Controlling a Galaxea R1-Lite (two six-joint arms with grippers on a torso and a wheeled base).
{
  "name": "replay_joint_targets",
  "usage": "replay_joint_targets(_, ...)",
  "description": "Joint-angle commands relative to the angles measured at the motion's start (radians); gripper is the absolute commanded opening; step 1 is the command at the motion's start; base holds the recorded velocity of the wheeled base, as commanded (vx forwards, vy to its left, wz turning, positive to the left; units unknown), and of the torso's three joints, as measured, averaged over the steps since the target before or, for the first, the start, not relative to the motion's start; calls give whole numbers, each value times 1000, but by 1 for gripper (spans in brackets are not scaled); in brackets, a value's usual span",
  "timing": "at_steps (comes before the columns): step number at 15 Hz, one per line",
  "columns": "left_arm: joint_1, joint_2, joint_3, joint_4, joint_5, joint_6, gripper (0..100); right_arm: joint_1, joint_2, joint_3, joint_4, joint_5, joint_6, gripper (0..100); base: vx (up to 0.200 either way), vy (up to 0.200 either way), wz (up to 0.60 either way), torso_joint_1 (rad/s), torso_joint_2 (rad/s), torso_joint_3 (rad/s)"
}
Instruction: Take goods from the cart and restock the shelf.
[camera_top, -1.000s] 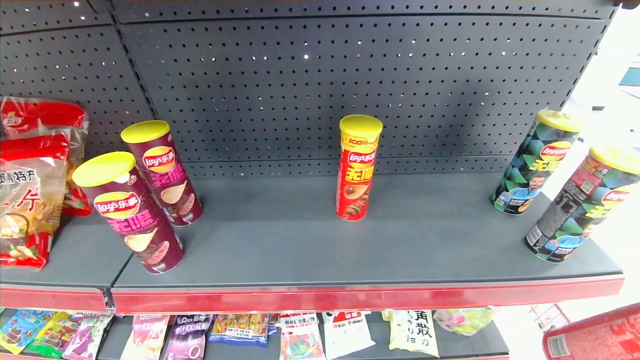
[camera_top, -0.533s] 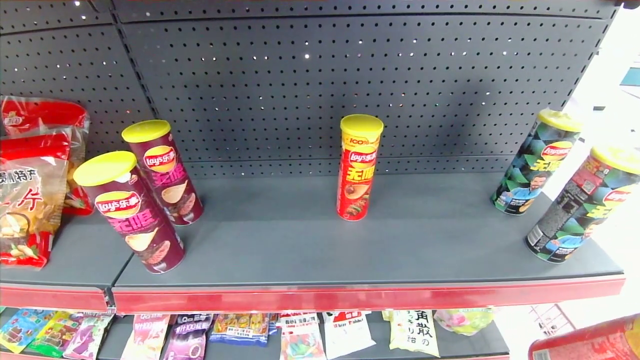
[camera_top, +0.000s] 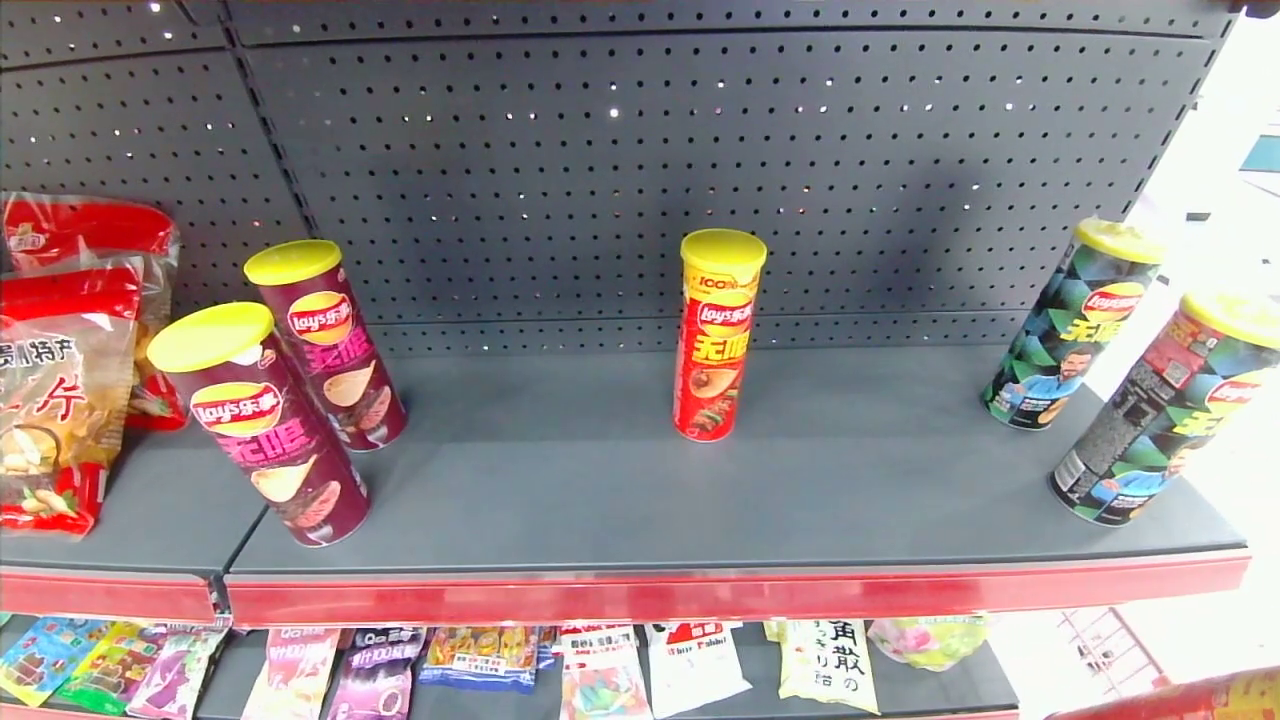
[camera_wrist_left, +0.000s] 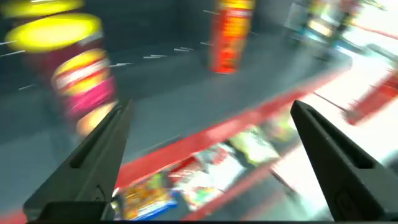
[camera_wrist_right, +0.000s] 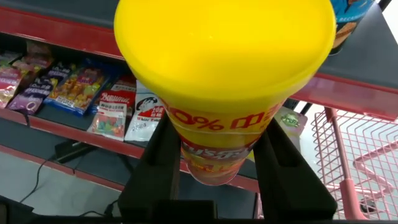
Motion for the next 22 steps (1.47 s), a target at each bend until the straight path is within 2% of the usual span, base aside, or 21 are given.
replay_joint_targets(1, -133, 590, -235, -120, -203, 115, 100, -2, -16, 0, -1, -2, -2, 0, 0, 0, 0, 0, 0, 0)
replay_joint_targets(2, -160, 725, -272, -212, -201, 146, 100, -2, -21, 0, -1, -2, 0, 0, 0, 0, 0, 0, 0, 0)
replay_joint_targets(3, -220, 866, -323, -320, -197, 149, 100, -4, -27, 2, -2, -3, -2, 0, 0, 0, 0, 0, 0, 0)
replay_joint_targets(5, -286, 1006, -426, -330, -195, 143, 100, -4, -54, 0, -1, -3, 0, 0, 0, 0, 0, 0, 0, 0)
replay_joint_targets(6, -335, 1133, -531, -333, -200, 145, 100, -7, -70, 0, -1, -5, 0, 0, 0, 0, 0, 0, 0, 0)
replay_joint_targets(7, -335, 1133, -531, -333, -200, 145, 100, -7, -70, 0, -1, -5, 0, 0, 0, 0, 0, 0, 0, 0)
replay_joint_targets(8, -349, 1285, -669, -335, -203, 157, 100, -8, -74, 0, -1, -8, 0, 0, 0, 0, 0, 0, 0, 0)
replay_joint_targets(10, -364, 1371, -775, -329, -197, 165, 100, -8, -74, 2, -2, -8, 0, 0, 0, 0, 0, 0, 0, 0)
replay_joint_targets(12, -372, 1440, -843, -329, -192, 166, 100, -8, -74, 2, -2, -9, 1, 0, 0, 0, 0, 0, 0, 0)
replay_joint_targets(15, -371, 1493, -887, -329, -192, 171, 100, -8, -74, 2, -2, -17, 3, 0, 0, 0, 0, 0, 0, 0)
replay_joint_targets(17, -364, 1499, -890, -327, -192, 189, 100, -8, -74, 2, -2, -17, 4, 0, 0, 0, 0, 0, 0, 0)
replay_joint_targets(18, -340, 1519, -893, -329, -192, 241, 100, -8, -74, 2, -2, -19, 4, 0, 0, 0, 0, 0, 0, 0)
replay_joint_targets(21, -326, 1535, -907, -329, -193, 258, 100, -8, -74, 2, -2, -19, 4, 0, 0, 0, 0, 0, 0, 0)
replay_joint_targets(22, -320, 1570, -962, -329, -192, 257, 100, -8, -74, 2, -2, -19, 4, 0, 0, 0, 0, 0, 0, 0)
